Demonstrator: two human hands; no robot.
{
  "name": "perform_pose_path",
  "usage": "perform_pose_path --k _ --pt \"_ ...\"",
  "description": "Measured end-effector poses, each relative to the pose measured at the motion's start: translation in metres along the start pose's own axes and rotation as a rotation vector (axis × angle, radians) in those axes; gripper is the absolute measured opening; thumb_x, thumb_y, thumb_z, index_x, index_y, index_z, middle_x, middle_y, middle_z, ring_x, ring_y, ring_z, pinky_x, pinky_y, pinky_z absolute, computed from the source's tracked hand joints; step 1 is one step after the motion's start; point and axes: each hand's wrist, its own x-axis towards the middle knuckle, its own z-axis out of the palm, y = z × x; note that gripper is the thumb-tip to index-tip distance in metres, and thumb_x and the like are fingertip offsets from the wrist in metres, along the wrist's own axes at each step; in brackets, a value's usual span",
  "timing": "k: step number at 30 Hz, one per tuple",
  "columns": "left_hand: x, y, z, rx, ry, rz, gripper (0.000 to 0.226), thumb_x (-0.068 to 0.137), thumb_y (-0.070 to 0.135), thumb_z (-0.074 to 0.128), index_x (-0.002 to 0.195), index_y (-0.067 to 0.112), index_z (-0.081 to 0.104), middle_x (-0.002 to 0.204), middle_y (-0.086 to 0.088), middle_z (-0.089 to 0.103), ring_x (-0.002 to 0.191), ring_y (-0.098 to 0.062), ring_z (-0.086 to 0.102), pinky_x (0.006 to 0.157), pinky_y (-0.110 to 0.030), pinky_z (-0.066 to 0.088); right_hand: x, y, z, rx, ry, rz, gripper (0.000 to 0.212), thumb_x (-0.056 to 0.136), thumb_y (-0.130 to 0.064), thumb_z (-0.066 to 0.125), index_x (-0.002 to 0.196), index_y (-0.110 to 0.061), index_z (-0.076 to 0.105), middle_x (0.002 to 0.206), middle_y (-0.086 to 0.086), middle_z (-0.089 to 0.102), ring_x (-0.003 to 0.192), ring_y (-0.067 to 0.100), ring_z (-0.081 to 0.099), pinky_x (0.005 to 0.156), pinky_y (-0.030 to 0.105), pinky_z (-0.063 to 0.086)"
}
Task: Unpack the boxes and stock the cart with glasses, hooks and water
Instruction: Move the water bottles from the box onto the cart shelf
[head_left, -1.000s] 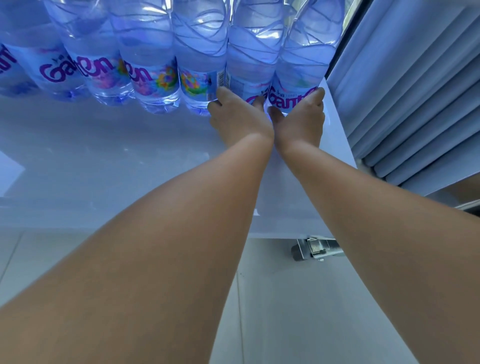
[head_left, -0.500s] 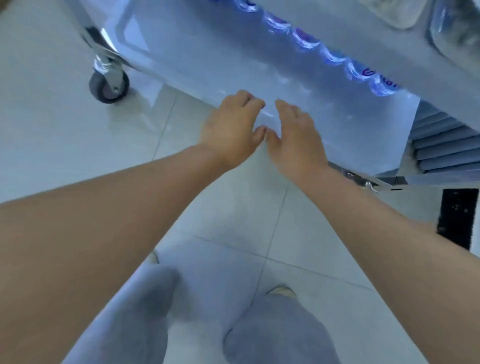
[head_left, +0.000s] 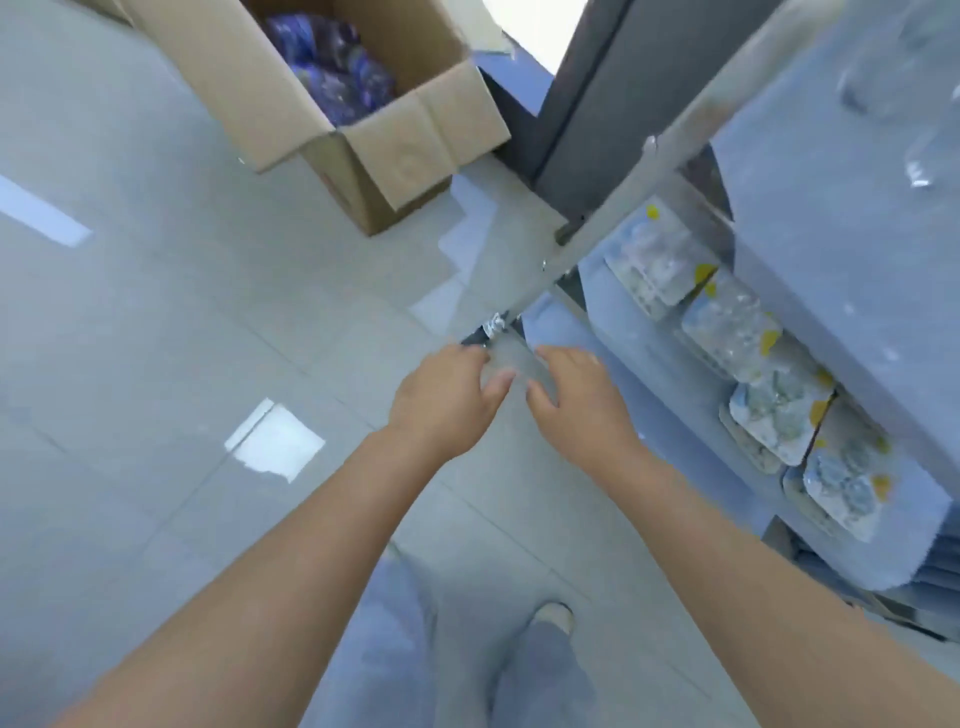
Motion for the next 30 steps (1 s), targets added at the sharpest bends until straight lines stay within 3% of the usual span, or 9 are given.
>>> perform_pose_path --k 3,8,12,16,22,30 --pt "0.003 -0.028 -0.087 0.023 0.1 -0.045 0.045 0.097 0.044 0.039 0.128 0.013 0.051 0.129 -0.006 0.053 0.121 -0.026 0.045 0.096 -0.037 0.04 0.035 -0.072 -0.03 0.054 0.101 -0.062 0.033 0.093 -0.012 0.051 0.123 0.0 0.055 0.122 0.015 0.057 0.117 0.033 0.044 0.094 0.028 0.027" --pt "0.037 -0.053 -0.176 0.124 0.156 -0.062 0.045 0.097 0.042 0.04 0.128 0.012 0.05 0.131 -0.007 0.05 0.124 -0.026 0.041 0.097 -0.037 0.037 0.101 -0.153 -0.056 0.099 0.105 -0.142 0.036 0.093 -0.016 0.05 0.127 -0.001 0.052 0.12 0.015 0.057 0.114 0.031 0.045 0.093 0.03 0.03" --pt "0.093 -0.068 -0.22 0.095 0.121 -0.088 0.045 0.097 0.041 0.041 0.131 0.013 0.049 0.134 -0.005 0.048 0.126 -0.024 0.039 0.098 -0.034 0.037 0.173 -0.18 -0.07 0.19 0.135 -0.108 0.038 0.093 -0.015 0.053 0.128 -0.003 0.053 0.125 0.013 0.058 0.119 0.029 0.046 0.096 0.028 0.031" --pt "0.151 -0.094 -0.266 -0.021 0.089 -0.168 0.045 0.096 0.04 0.044 0.133 0.013 0.048 0.137 -0.005 0.048 0.127 -0.023 0.041 0.101 -0.035 0.037 0.243 -0.205 -0.075 0.212 0.007 -0.038 0.036 0.095 -0.018 0.05 0.128 -0.004 0.053 0.128 0.012 0.055 0.122 0.027 0.044 0.094 0.024 0.028" --pt "0.229 -0.137 -0.333 0.008 0.001 -0.215 0.045 0.096 0.037 0.047 0.135 0.014 0.047 0.137 -0.003 0.046 0.123 -0.022 0.045 0.098 -0.033 0.038 0.332 -0.246 -0.08 0.261 -0.096 0.107 0.038 0.096 -0.024 0.047 0.132 -0.01 0.049 0.132 0.006 0.051 0.121 0.021 0.045 0.098 0.028 0.035" --pt "0.386 -0.186 -0.409 0.212 -0.226 -0.036 0.049 0.094 0.03 0.053 0.137 0.01 0.042 0.137 -0.009 0.044 0.127 -0.025 0.04 0.101 -0.03 0.031 0.458 -0.295 -0.06 0.356 -0.021 0.317 0.03 0.092 -0.017 0.053 0.114 0.001 0.059 0.114 0.016 0.059 0.111 0.029 0.05 0.091 0.034 0.037"
